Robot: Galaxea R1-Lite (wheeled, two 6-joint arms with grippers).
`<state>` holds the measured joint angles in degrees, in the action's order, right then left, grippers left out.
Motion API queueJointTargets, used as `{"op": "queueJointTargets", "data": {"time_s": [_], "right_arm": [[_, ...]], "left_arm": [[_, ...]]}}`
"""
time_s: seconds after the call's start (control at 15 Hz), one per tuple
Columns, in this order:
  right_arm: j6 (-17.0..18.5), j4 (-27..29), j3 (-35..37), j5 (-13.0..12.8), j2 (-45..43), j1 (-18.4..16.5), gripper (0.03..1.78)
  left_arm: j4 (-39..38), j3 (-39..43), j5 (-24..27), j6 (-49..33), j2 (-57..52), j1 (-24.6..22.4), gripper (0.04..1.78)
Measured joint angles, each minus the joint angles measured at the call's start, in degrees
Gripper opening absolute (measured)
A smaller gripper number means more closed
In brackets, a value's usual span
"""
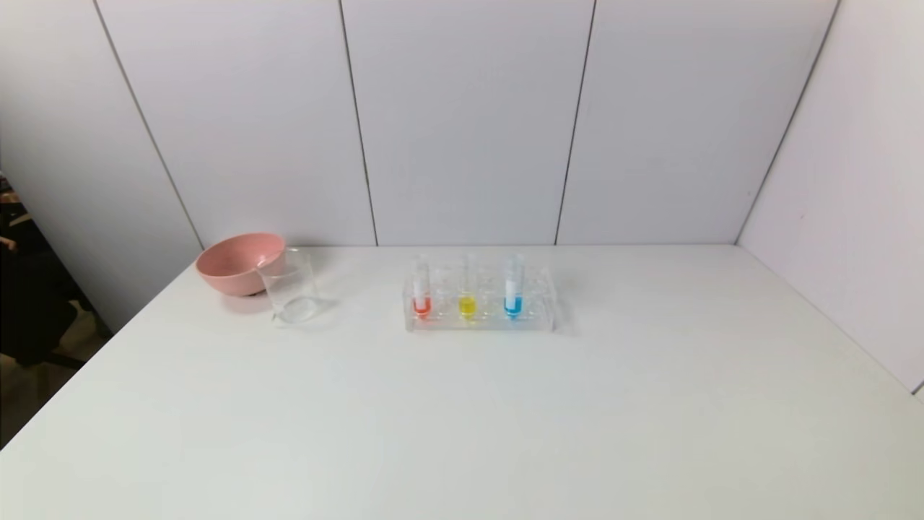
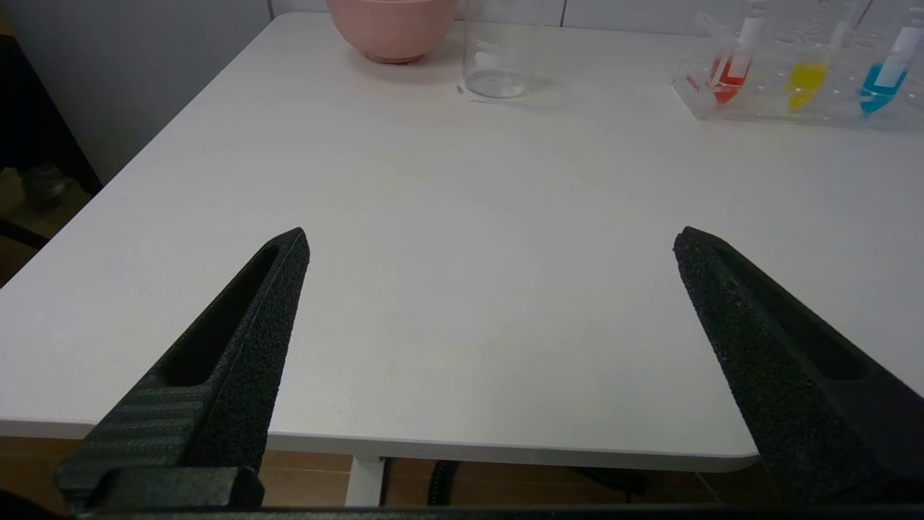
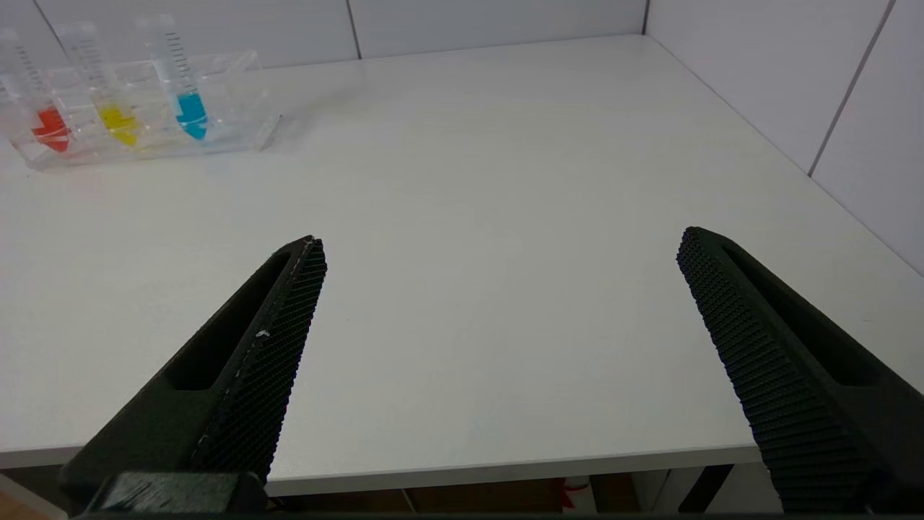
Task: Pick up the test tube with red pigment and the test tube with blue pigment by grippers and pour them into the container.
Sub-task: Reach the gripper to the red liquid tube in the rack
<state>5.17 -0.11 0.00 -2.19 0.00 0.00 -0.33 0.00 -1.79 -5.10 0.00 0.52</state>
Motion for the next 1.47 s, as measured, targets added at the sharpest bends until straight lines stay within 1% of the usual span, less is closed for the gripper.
{"op": "queueJointTargets", "data": {"time_s": [0.33,0.47,0.67,0.87,1.07,1.27,1.47], "right_arm": [[0.0,-0.02,0.0,0.0,0.0,0.0,1.77],[0.0,0.0,0.0,0.0,0.0,0.0,1.77],[0.0,-0.02,0.0,0.0,0.0,0.0,1.77],[0.0,0.01,0.0,0.0,0.0,0.0,1.77],[0.0,-0.02,0.0,0.0,0.0,0.0,1.77],[0.0,0.0,0.0,0.0,0.0,0.0,1.77],[0.0,0.0,0.0,0.02,0.0,0.0,1.77]], "left_arm": [[0.11,-0.1,-0.1,0.15,0.0,0.0,1.76],[0.93,-0.63,-0.02,1.57,0.21,0.0,1.76],[0.55,-6.47,1.19,1.79,4.32,0.02,1.76],[-0.61,-14.82,1.69,0.59,13.4,1.27,1.76],[-4.62,-20.07,2.76,-4.16,25.73,3.38,1.76],[-11.35,-22.52,5.84,-6.01,40.98,4.55,1.76],[-19.61,-25.27,8.4,-4.99,57.73,5.1,1.76]]}}
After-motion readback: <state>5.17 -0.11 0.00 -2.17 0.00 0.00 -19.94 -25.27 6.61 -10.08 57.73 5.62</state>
